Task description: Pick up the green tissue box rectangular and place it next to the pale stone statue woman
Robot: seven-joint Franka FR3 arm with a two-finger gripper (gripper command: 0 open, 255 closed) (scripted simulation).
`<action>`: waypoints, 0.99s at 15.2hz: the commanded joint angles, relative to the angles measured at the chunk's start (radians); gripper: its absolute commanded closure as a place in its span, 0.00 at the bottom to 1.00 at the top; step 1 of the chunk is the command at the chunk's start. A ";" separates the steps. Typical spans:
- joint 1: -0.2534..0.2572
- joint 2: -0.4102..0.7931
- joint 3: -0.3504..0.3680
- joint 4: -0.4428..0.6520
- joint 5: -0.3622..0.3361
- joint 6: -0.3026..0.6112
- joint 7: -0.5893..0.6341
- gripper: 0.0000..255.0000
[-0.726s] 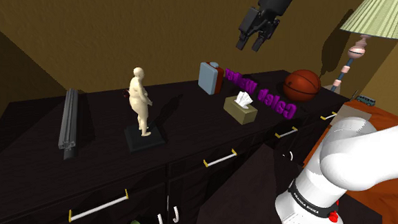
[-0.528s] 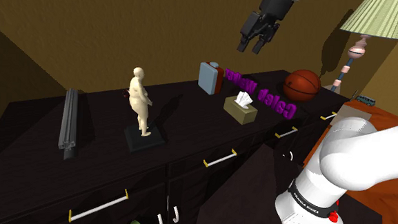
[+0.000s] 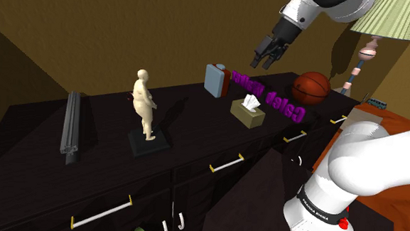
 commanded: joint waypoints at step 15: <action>0.143 0.295 -0.569 -0.059 0.134 0.388 -0.536 0.00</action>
